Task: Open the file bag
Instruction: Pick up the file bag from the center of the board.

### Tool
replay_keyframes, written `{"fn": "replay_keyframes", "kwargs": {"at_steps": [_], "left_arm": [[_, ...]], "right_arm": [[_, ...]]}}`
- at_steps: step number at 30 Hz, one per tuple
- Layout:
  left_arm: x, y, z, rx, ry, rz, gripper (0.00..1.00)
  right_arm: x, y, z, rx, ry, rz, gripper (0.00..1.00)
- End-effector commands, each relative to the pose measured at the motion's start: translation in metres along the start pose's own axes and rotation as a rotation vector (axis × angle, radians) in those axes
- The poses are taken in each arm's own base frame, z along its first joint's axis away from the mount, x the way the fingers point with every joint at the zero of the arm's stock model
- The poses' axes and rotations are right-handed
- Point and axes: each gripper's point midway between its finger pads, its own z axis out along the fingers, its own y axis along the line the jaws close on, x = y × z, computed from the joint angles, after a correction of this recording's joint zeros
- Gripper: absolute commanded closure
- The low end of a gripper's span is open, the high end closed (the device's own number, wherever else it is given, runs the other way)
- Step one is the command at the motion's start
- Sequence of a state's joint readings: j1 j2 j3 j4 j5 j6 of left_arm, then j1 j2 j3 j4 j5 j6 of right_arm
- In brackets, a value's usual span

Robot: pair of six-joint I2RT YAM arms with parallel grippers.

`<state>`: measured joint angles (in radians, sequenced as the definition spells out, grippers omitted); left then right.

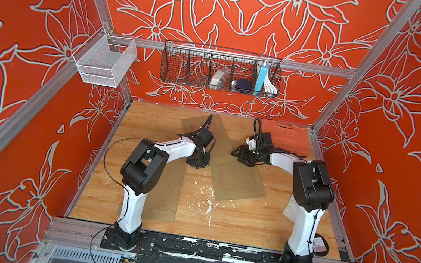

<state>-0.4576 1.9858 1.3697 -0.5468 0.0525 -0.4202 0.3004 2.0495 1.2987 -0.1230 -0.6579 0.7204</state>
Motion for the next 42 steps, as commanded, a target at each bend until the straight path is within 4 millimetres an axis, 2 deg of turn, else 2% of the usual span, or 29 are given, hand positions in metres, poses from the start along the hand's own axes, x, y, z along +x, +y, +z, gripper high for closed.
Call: {"fn": "replay_keyframes", "kwargs": {"at_steps": [1,10,18,25,29,36,42], "left_arm": [[0.018,0.006,0.013,-0.029,0.059,0.014,0.77],[0.027,0.005,0.023,-0.031,0.087,0.018,0.79],[0.029,0.005,0.026,-0.038,0.096,0.025,0.79],[0.031,0.003,0.028,-0.033,0.104,0.030,0.79],[0.031,0.001,0.028,-0.026,0.108,0.038,0.80],[0.032,0.002,0.030,-0.027,0.112,0.041,0.82],[0.033,0.003,0.032,-0.028,0.120,0.041,0.83]], "right_arm": [[0.000,-0.002,0.007,-0.040,0.009,0.043,0.38],[-0.004,0.014,0.008,-0.175,-0.001,0.071,0.39],[-0.011,0.036,-0.003,-0.295,-0.051,0.048,0.42],[-0.022,0.040,-0.005,-0.317,-0.103,0.038,0.43],[-0.030,0.042,0.001,-0.347,-0.121,0.047,0.47],[-0.027,0.036,0.017,-0.327,-0.097,0.048,0.57],[-0.032,0.034,0.029,-0.313,-0.102,0.036,0.68]]}}
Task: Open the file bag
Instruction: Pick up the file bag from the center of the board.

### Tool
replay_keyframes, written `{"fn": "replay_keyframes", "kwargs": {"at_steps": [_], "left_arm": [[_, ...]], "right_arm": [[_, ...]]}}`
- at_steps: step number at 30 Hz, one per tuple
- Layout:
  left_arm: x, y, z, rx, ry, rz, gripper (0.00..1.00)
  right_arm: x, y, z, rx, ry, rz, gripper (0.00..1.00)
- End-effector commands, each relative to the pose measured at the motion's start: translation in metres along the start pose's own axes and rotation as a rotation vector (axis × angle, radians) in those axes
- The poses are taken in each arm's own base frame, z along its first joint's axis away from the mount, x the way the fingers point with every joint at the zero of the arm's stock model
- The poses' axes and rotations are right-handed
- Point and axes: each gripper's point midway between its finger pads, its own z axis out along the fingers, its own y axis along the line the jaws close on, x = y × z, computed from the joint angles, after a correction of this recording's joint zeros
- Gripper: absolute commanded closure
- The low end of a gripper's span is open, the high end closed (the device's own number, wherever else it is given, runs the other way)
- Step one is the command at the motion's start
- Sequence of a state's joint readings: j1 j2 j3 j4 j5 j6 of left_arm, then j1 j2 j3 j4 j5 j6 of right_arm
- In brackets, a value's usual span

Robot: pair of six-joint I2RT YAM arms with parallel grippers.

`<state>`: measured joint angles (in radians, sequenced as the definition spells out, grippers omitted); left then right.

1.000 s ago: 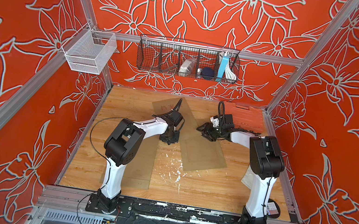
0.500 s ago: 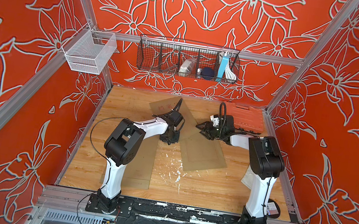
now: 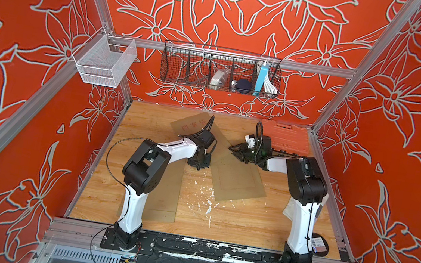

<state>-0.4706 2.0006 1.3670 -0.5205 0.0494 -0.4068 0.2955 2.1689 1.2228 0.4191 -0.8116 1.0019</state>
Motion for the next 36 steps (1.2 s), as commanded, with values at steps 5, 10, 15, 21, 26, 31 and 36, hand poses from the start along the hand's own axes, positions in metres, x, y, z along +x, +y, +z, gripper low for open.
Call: {"fn": "replay_keyframes", "kwargs": {"at_steps": [5,10,15,21,26,31,36], "left_arm": [[0.032,0.007,0.022,-0.033,0.119,0.017,0.88],[0.013,-0.006,-0.009,0.026,0.033,0.028,0.82],[-0.015,-0.029,-0.077,0.122,-0.108,0.035,0.53],[-0.032,-0.043,-0.162,0.213,-0.260,-0.003,0.19],[-0.046,-0.042,-0.210,0.229,-0.316,-0.122,0.00],[-0.056,-0.043,-0.237,0.220,-0.321,-0.238,0.00],[-0.064,-0.049,-0.249,0.257,-0.329,-0.330,0.00]], "right_arm": [[-0.008,0.004,0.010,0.007,-0.017,-0.048,0.93],[-0.008,0.010,-0.005,0.049,-0.047,-0.126,1.00],[-0.005,0.035,-0.034,0.068,-0.102,-0.245,1.00],[0.017,0.061,-0.081,0.097,-0.161,-0.392,1.00],[0.045,0.082,-0.119,0.197,-0.196,-0.553,1.00],[0.070,0.107,-0.156,0.298,-0.248,-0.744,1.00],[0.086,0.120,-0.178,0.362,-0.275,-0.865,1.00]]}}
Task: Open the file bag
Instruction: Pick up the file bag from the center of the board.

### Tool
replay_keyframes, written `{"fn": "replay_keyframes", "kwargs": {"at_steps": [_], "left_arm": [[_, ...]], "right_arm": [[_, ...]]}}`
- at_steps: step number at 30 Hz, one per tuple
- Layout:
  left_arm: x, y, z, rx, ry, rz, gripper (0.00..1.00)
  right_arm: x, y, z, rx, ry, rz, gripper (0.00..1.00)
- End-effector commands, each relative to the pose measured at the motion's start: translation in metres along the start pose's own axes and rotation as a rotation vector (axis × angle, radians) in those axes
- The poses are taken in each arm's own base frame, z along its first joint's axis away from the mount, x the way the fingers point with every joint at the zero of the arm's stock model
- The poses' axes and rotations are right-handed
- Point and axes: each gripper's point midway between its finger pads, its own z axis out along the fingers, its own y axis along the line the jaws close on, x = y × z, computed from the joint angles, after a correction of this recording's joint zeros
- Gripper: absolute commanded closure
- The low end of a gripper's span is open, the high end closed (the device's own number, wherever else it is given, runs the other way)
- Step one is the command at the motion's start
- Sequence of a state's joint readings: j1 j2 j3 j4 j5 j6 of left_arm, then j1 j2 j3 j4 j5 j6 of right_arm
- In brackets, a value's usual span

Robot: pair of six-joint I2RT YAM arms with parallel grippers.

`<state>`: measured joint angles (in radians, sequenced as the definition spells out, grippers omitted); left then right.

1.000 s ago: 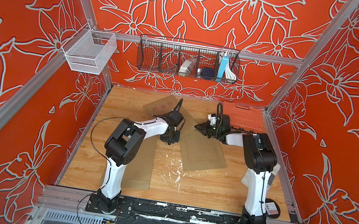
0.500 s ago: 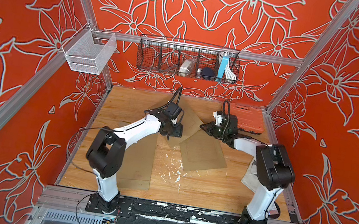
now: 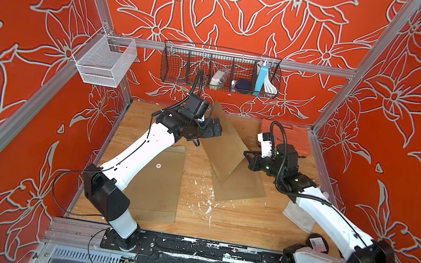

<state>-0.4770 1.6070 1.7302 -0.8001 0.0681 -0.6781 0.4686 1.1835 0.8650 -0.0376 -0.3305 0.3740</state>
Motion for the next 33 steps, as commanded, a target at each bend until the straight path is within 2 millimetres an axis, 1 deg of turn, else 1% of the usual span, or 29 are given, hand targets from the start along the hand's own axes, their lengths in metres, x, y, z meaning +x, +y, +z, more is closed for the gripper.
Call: {"fn": "replay_keyframes", "kwargs": {"at_steps": [1,5,11,18,27,33], "left_arm": [[0.005,0.009,0.004,-0.046,0.028,-0.115,0.00],[0.007,0.007,0.008,-0.047,0.032,-0.163,0.00],[0.013,0.007,0.010,-0.063,0.048,-0.207,0.00],[0.012,0.005,0.005,-0.042,0.024,-0.235,0.00],[0.021,0.015,0.006,-0.096,0.044,-0.255,0.00],[0.020,0.019,0.005,-0.111,0.034,-0.253,0.00]], "right_arm": [[0.018,-0.013,-0.012,0.119,0.042,-0.125,1.00],[0.024,-0.007,-0.025,0.152,0.040,-0.206,1.00],[0.031,-0.009,-0.042,0.203,0.028,-0.260,1.00],[0.027,-0.003,-0.056,0.217,0.011,-0.320,1.00],[0.035,0.009,-0.058,0.187,0.017,-0.367,1.00],[0.037,0.017,-0.057,0.171,0.023,-0.400,1.00]]}}
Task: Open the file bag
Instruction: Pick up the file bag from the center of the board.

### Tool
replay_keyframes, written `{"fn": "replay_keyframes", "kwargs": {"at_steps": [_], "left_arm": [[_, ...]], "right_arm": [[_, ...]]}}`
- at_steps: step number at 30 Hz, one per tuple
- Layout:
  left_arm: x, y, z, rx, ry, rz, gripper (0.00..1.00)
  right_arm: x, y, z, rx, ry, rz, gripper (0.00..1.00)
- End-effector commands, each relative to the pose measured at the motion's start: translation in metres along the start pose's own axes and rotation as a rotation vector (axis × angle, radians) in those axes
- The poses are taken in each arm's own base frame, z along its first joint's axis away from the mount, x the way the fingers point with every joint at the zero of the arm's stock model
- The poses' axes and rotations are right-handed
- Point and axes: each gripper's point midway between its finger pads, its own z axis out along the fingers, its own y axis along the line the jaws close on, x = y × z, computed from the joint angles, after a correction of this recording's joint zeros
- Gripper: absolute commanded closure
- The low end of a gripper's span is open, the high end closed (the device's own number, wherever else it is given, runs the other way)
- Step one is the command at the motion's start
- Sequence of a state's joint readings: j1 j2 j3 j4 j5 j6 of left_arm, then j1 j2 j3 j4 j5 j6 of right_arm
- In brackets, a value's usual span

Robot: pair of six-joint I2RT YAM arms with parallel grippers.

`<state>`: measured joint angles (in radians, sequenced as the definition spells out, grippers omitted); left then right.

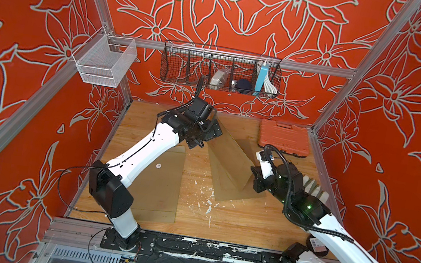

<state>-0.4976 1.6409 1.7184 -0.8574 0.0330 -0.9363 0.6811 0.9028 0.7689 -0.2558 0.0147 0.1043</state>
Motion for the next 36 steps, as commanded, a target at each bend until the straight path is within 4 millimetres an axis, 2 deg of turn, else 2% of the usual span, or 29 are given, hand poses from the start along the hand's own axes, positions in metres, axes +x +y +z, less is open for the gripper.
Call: {"fn": "replay_keyframes", "kwargs": {"at_steps": [1,16,20,29,36], "left_arm": [[0.000,0.004,-0.012,-0.020,-0.019,-0.005,0.00],[-0.001,0.005,-0.002,-0.051,-0.005,-0.014,0.00],[-0.001,0.004,0.001,-0.055,-0.002,-0.015,0.03],[0.005,0.009,0.021,-0.084,0.035,-0.018,0.21],[0.009,0.013,0.032,-0.101,0.059,-0.012,0.39]], "right_arm": [[0.001,0.002,-0.002,0.007,-0.001,-0.043,1.00],[-0.002,0.027,-0.004,-0.009,-0.001,-0.177,1.00],[-0.003,0.036,-0.005,-0.019,-0.002,-0.214,1.00],[-0.007,0.054,-0.002,-0.037,0.002,-0.279,1.00],[-0.006,0.062,0.003,-0.048,0.005,-0.292,1.00]]}}
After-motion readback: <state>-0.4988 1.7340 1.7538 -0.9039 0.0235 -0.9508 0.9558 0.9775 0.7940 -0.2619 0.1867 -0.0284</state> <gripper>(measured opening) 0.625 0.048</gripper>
